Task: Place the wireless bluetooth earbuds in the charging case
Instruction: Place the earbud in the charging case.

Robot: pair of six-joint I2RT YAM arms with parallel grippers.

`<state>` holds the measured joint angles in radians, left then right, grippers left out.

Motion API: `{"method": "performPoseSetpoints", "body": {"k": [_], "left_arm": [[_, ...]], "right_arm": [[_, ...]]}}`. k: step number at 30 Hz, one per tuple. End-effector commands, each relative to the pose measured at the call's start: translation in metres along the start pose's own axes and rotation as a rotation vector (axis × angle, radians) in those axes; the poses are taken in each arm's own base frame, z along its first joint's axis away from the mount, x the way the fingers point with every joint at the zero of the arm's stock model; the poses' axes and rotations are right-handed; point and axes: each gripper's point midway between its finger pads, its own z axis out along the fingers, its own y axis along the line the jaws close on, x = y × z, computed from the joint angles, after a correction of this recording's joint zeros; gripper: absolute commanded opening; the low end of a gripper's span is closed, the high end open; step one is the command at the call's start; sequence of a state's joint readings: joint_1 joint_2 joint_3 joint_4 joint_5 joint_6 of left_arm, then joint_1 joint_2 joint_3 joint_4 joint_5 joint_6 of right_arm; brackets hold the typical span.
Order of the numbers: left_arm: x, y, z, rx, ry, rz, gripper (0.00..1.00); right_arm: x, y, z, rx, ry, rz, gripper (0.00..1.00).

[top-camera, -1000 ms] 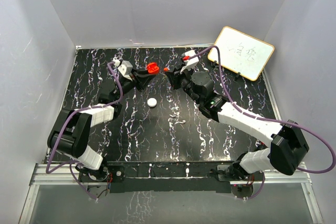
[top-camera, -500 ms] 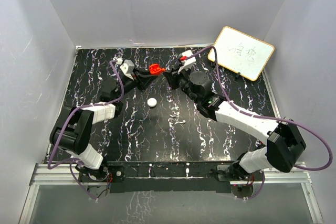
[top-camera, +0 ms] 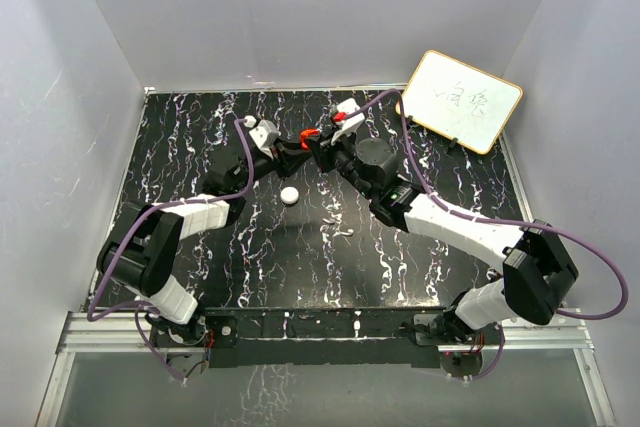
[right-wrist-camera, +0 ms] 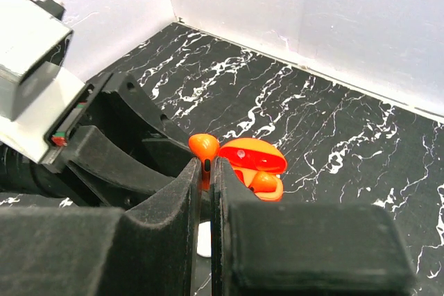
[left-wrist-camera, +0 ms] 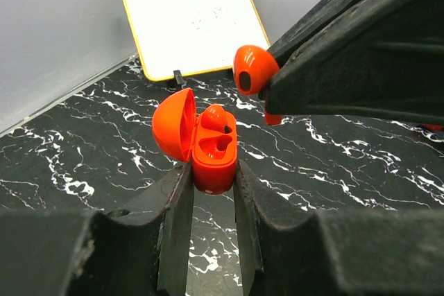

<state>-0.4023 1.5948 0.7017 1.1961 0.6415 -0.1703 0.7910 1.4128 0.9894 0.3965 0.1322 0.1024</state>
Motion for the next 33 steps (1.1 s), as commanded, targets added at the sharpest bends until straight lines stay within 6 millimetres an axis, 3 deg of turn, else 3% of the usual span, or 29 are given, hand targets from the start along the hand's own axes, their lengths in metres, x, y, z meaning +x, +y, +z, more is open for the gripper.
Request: {"method": "performPoseSetpoints", "body": {"k": [1, 17, 33], "left_arm": [[-0.033, -0.002, 0.006, -0.003, -0.06, 0.085, 0.0], [-0.041, -0.006, 0.003, -0.007, -0.074, 0.115, 0.0], [-0.042, -0.011, 0.002, 0.02, -0.073, 0.124, 0.0]], "right_arm": [[-0.039, 0.005, 0.005, -0.003, -0.128, -0.037, 0.0], [-0.013, -0.003, 0.008, 0.047, -0.114, -0.087, 0.0], [-0.006, -0.011, 0.009, 0.088, -0.118, -0.087, 0.0]]}}
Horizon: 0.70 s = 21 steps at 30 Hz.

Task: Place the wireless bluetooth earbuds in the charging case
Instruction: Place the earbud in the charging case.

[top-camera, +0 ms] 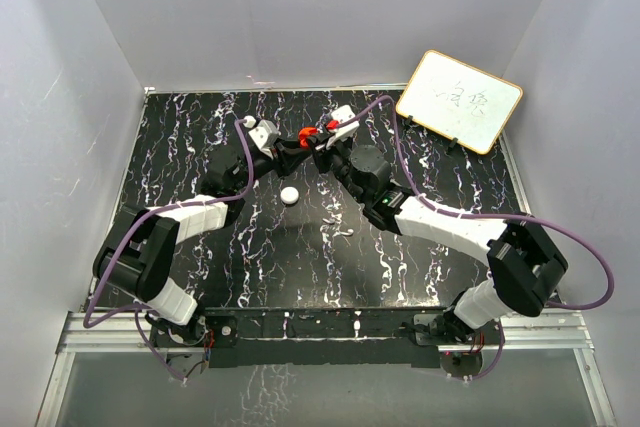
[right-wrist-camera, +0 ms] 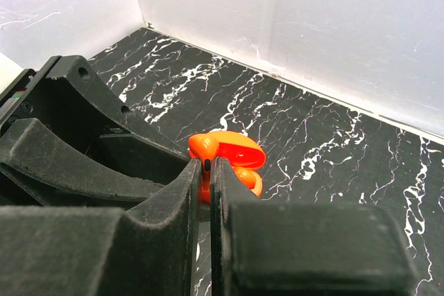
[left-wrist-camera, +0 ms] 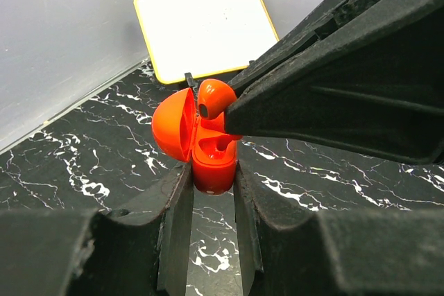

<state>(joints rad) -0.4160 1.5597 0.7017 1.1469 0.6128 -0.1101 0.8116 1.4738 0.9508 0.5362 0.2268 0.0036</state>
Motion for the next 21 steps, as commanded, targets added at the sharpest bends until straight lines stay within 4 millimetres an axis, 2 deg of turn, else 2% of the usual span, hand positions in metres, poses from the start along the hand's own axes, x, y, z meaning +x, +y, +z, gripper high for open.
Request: {"method": "performPoseSetpoints", "body": {"k": [1, 21], "left_arm": [[-0.038, -0.009, 0.002, 0.036, -0.083, 0.074, 0.0], [-0.048, -0.014, -0.001, 0.047, -0.11, 0.088, 0.0]], "right_arm": [[-0.017, -0.002, 0.001, 0.02, -0.072, 0.006, 0.0], [-0.004, -0.002, 0.001, 0.018, -0.047, 0.002, 0.0]]}}
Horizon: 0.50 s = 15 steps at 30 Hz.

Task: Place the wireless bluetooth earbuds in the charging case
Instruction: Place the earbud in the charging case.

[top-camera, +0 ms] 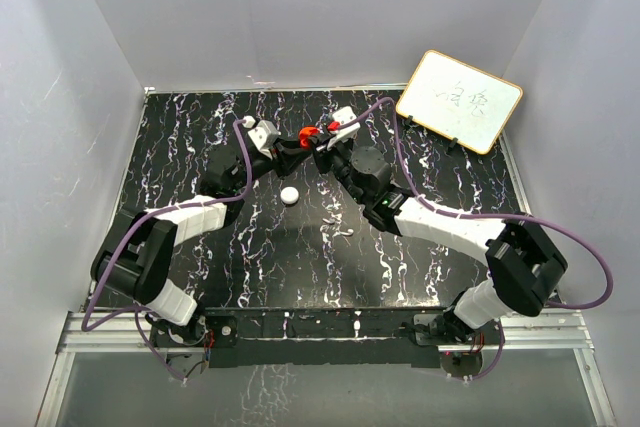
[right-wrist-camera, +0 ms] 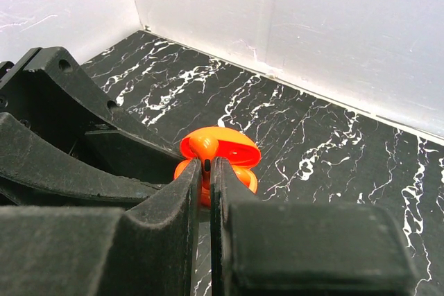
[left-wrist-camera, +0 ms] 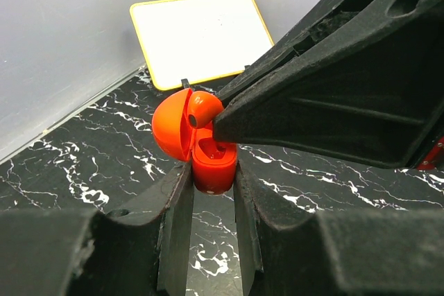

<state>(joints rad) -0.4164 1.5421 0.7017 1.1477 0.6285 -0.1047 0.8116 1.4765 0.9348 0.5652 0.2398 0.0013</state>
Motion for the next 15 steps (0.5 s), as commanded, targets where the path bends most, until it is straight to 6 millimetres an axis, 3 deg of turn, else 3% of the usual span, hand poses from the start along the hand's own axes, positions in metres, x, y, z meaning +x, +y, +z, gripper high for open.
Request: {"method": "performPoseSetpoints", "body": {"k": [1, 12, 15], "left_arm": [[-0.0413, -0.0097, 0.0007, 0.033, -0.098, 0.073, 0.0], [-0.0414, -0.0075, 0.0014, 0.023, -0.099, 0.072, 0.0], [-0.0417, -0.0066, 0.0013, 0.018, -0.1, 0.072, 0.0]], "right_arm": [[-0.005, 0.0007, 0.0014, 0.006, -0.036, 0.002, 0.0], [-0.0054, 0.0044, 0.0003, -0.012, -0.027, 0.011, 0.0], [-0.0061, 0.0048, -0.0013, -0.015, -0.022, 0.023, 0.06]]}}
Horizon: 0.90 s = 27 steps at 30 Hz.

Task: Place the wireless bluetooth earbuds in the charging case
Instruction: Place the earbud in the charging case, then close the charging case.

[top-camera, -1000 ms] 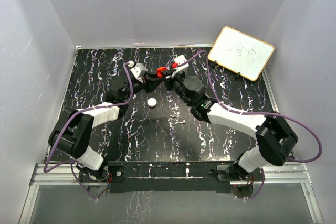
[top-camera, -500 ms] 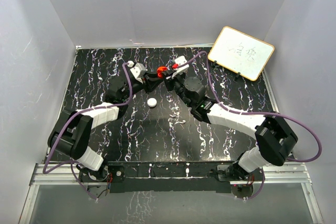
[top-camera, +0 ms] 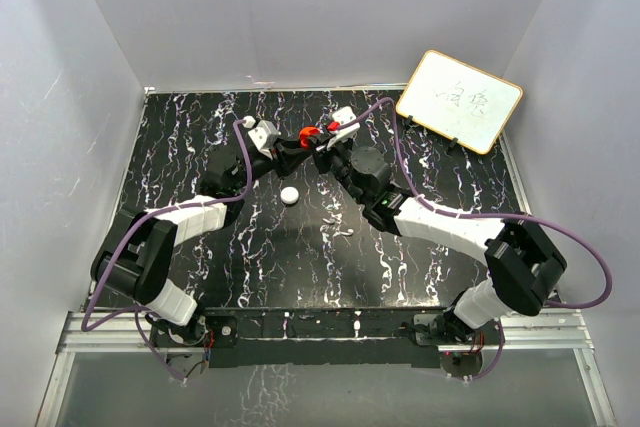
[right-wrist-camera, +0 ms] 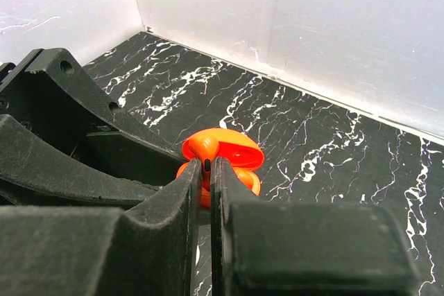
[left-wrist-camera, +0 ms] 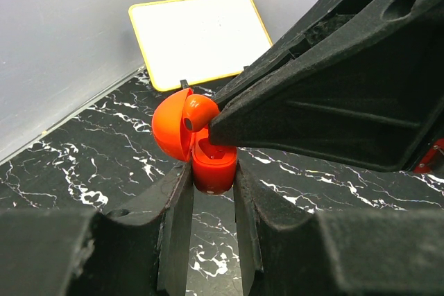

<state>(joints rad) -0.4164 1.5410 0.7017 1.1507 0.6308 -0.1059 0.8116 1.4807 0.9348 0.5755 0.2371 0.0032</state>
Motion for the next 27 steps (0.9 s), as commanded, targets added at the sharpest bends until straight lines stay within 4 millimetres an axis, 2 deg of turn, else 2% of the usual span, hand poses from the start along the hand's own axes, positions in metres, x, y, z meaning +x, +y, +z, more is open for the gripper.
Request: {"method": "performPoseSetpoints", "body": {"k": [1, 16, 20, 27], "left_arm": [[-0.041, -0.006, 0.001, 0.015, -0.098, 0.073, 0.0], [-0.041, -0.004, 0.002, 0.005, -0.096, 0.079, 0.0], [-0.041, -0.004, 0.001, 0.004, -0.095, 0.08, 0.0], [-0.038, -0.003, 0.001, -0.003, -0.091, 0.08, 0.0]], "right_arm": [[-0.006, 0.004, -0.003, -0.014, -0.014, 0.023, 0.08], [-0.016, -0.002, -0.017, 0.008, -0.031, 0.063, 0.25], [-0.028, -0.006, -0.023, 0.025, -0.06, 0.07, 0.26], [-0.063, -0.015, -0.033, 0.058, -0.131, 0.082, 0.3]]}}
